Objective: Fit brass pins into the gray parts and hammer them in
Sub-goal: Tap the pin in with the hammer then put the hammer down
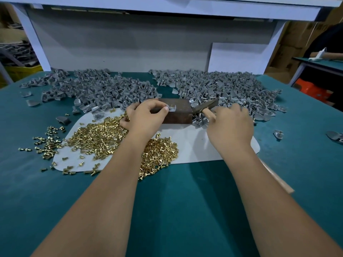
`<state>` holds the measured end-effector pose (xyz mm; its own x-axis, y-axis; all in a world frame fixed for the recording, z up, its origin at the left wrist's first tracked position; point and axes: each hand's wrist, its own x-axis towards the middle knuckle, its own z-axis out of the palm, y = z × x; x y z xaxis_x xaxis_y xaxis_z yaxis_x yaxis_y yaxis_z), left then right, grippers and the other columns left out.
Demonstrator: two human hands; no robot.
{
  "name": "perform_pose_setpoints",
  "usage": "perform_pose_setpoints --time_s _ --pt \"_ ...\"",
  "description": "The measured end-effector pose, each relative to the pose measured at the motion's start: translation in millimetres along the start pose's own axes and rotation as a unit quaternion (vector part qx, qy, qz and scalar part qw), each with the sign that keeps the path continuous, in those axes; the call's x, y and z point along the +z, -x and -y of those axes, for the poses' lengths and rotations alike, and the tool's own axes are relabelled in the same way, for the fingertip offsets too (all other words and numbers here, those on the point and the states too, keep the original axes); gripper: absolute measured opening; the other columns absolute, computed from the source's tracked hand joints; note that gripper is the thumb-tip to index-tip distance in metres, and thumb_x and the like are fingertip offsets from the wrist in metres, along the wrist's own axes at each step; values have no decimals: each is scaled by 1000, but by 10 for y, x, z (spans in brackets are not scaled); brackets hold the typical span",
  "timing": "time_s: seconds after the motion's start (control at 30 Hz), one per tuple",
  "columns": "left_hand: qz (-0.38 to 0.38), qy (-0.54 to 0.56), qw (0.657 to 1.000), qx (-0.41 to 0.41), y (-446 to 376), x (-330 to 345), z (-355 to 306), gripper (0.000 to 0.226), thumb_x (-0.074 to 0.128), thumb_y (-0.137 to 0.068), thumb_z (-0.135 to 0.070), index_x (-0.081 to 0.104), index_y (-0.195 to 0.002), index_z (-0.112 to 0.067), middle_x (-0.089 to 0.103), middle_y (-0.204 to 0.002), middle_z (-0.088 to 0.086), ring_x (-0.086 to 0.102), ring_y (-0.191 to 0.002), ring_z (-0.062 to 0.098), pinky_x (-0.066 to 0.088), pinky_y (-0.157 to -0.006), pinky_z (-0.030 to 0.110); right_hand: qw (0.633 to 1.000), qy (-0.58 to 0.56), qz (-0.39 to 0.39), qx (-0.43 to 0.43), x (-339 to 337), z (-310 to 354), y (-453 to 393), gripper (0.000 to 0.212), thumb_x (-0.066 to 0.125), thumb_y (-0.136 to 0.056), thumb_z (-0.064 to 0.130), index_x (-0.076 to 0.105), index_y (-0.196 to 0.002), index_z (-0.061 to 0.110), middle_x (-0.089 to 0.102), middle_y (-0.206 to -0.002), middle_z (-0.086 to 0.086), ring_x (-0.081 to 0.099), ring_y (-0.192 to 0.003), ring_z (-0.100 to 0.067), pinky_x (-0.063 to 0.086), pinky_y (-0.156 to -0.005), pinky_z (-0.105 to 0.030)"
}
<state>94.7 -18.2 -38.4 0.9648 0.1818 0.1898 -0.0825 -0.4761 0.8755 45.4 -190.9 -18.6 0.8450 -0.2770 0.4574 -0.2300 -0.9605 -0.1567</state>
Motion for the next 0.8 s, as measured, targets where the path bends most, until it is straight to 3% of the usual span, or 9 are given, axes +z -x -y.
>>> perform_pose_setpoints --time_s 0.1,0.23,0.37,0.43,0.6,0.8 --pt "3 1 1000 19 -20 -1 18 15 65 -90 -46 65 -74 -46 47 -97 -36 26 -121 14 18 -112 54 988 -138 -36 -62 -6 261 -120 27 50 -94 27 66 -115 20 58 -108 -9 49 -103 -28 38 -84 -35" --pt "-9 -33 998 60 -58 0 53 18 65 -91 -42 60 -74 -47 62 -115 -23 23 -136 20 15 -112 58 952 -288 43 -92 108 622 -325 22 55 -93 22 70 -108 20 65 -110 -3 57 -102 -20 45 -92 -34" --pt "-29 -64 994 84 -87 24 71 8 62 -92 -41 68 -86 -40 65 -106 -23 24 -136 21 16 -109 58 952 -286 68 -82 281 745 -397 15 59 -91 22 69 -80 21 67 -91 0 59 -88 -19 40 -72 -28" --pt "-29 -69 994 84 -113 34 83 10 60 -92 -42 70 -92 -39 65 -108 -24 23 -136 19 15 -108 58 952 -293 58 -70 311 753 -402 19 59 -91 23 64 -73 22 66 -87 0 58 -84 -18 36 -69 -27" --pt "-28 -73 993 94 -141 52 98 6 61 -92 -42 67 -93 -40 67 -115 -16 20 -136 15 17 -109 56 951 -299 37 -63 328 744 -374 13 59 -92 22 66 -83 16 65 -92 -2 57 -88 -20 43 -76 -32" --pt "-29 -82 989 124 -150 45 75 8 62 -93 -34 67 -92 -40 67 -115 -18 26 -140 18 15 -114 57 953 -297 11 -57 356 758 -335 14 57 -93 18 62 -80 15 61 -95 -3 54 -89 -20 32 -71 -27"
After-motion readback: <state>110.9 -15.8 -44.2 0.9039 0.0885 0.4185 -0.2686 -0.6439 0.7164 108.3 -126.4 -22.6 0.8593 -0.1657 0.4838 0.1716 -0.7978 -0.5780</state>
